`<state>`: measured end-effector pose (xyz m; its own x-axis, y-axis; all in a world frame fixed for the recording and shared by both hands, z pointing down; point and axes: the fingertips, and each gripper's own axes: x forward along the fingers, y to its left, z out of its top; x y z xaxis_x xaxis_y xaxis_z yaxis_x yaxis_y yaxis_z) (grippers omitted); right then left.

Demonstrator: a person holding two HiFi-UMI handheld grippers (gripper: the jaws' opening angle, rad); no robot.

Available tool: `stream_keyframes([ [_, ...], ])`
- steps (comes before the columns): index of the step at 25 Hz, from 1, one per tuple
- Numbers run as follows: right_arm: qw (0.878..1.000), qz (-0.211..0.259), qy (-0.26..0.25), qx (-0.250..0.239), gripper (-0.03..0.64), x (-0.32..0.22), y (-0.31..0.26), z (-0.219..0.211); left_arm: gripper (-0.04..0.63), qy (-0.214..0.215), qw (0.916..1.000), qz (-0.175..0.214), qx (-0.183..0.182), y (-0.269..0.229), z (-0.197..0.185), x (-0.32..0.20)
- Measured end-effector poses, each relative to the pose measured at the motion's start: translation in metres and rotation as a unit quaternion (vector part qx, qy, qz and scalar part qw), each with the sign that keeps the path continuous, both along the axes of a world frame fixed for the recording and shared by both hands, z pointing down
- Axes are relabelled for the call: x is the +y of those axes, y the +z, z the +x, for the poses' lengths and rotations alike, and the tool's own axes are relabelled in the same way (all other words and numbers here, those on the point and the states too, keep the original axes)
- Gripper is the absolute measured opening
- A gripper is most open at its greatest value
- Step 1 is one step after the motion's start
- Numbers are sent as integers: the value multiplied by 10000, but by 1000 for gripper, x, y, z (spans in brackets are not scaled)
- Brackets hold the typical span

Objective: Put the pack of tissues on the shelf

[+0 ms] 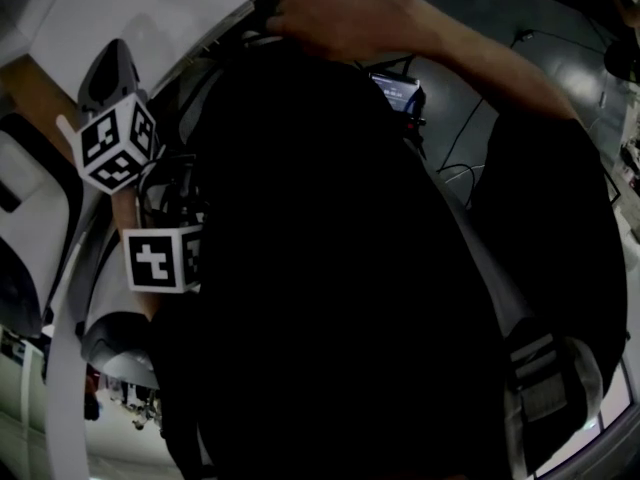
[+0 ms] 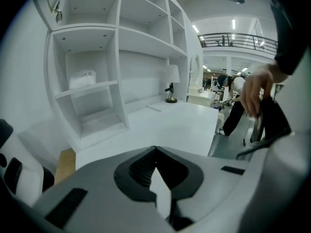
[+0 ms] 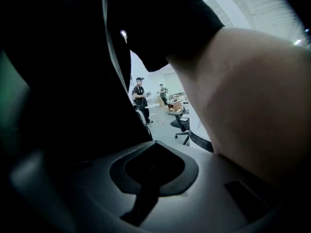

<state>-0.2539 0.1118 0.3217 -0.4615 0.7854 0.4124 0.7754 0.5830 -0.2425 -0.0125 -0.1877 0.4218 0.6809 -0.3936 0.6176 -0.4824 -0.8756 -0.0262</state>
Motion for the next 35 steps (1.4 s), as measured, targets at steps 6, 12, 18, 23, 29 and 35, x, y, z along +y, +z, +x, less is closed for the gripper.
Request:
stream_keyframes([
  [6, 10000, 1, 29, 17, 18, -4, 0, 4, 9, 44, 10000, 33, 1, -3, 6, -1],
  [12, 9998, -70, 173, 62, 18, -3, -2, 3, 11, 214, 9998, 33, 24, -3, 13, 6],
  [18, 9999, 133, -73, 31, 18, -7, 6, 3, 10, -61, 9998, 183, -26, -5, -4, -11],
  [23, 9993, 19, -369, -38, 18, 6, 3, -4, 11, -400, 9992, 24, -36, 2, -30, -11],
  [29, 9966, 47, -812, -149, 18, 18, 4, -5, 10, -741, 9972, 83, 18, 1, -57, -16],
  [35, 9960, 72, -881, -127, 18, 19, 6, -7, 9, -837, 9965, 69, 42, -1, -62, -18],
])
